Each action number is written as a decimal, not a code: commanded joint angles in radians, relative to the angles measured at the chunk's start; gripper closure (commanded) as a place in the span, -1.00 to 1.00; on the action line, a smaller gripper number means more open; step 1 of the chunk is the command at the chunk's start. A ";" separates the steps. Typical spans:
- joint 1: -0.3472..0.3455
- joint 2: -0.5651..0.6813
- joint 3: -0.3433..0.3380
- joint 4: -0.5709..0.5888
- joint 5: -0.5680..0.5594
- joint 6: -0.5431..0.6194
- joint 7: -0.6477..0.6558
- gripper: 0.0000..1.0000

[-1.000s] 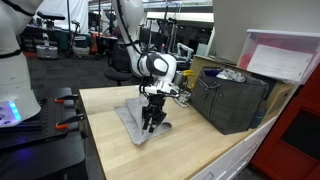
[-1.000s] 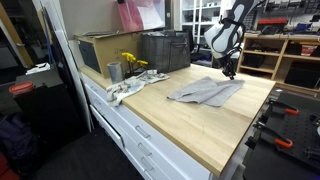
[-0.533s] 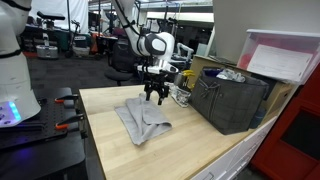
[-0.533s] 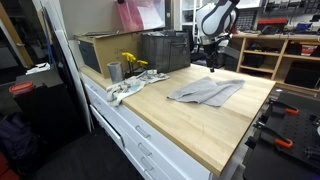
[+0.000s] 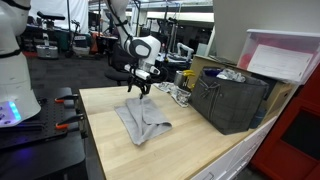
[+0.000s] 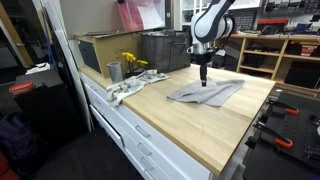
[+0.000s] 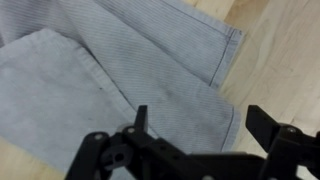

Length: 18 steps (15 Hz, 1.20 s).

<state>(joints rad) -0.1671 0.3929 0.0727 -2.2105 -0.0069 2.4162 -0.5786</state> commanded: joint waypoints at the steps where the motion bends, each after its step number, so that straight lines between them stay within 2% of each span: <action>1: -0.029 -0.009 0.028 -0.059 0.056 -0.002 -0.113 -1.00; 6: -0.029 0.033 0.026 -0.068 0.079 -0.003 -0.173 -1.00; 14: -0.036 0.121 0.030 -0.062 0.071 -0.015 -0.162 -1.00; 15: -0.039 0.128 0.030 -0.062 0.072 -0.014 -0.163 -0.50; 16: -0.041 0.133 0.030 -0.061 0.071 -0.015 -0.163 -0.47; 18: -0.046 0.133 0.028 -0.059 0.069 -0.021 -0.161 -0.17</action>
<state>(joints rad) -0.1905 0.5275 0.0933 -2.2731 0.0520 2.4149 -0.7072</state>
